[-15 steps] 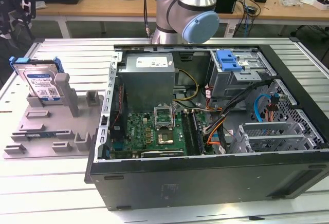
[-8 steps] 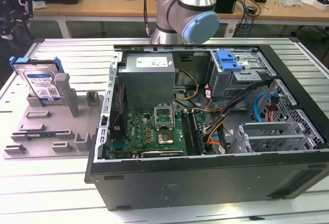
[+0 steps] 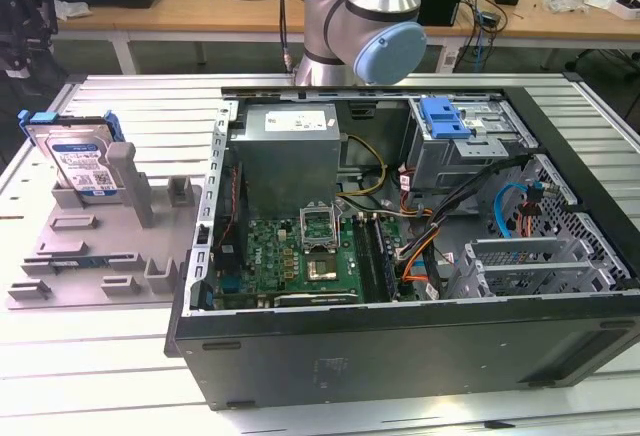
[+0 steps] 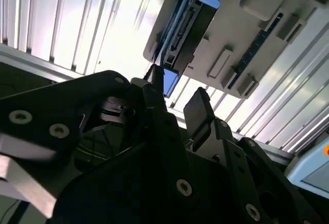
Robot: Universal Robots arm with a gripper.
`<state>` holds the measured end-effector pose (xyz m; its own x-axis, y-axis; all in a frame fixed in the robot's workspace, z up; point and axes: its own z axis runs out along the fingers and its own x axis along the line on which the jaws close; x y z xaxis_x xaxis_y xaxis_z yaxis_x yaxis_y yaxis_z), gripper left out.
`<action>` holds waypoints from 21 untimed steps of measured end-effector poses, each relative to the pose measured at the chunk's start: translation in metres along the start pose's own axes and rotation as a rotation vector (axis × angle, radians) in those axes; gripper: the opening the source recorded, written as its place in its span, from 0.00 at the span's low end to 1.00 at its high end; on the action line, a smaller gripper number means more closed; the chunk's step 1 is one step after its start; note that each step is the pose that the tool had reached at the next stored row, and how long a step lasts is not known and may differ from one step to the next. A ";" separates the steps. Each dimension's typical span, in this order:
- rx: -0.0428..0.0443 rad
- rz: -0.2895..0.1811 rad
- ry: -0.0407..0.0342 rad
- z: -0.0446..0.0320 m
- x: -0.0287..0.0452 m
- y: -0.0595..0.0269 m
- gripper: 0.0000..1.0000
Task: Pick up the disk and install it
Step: 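Pick up the disk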
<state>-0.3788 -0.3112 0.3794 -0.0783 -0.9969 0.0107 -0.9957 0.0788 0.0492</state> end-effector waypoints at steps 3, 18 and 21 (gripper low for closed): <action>0.0007 -0.063 0.0031 0.0003 0.0000 0.0000 0.44; 0.0162 -0.128 0.0061 0.0026 0.0004 0.0063 0.44; 0.0171 -0.128 0.0061 0.0036 0.0005 0.0072 0.44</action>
<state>-0.3863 -0.3111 0.3762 0.0495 -0.9987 0.0115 -0.9982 -0.0491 0.0335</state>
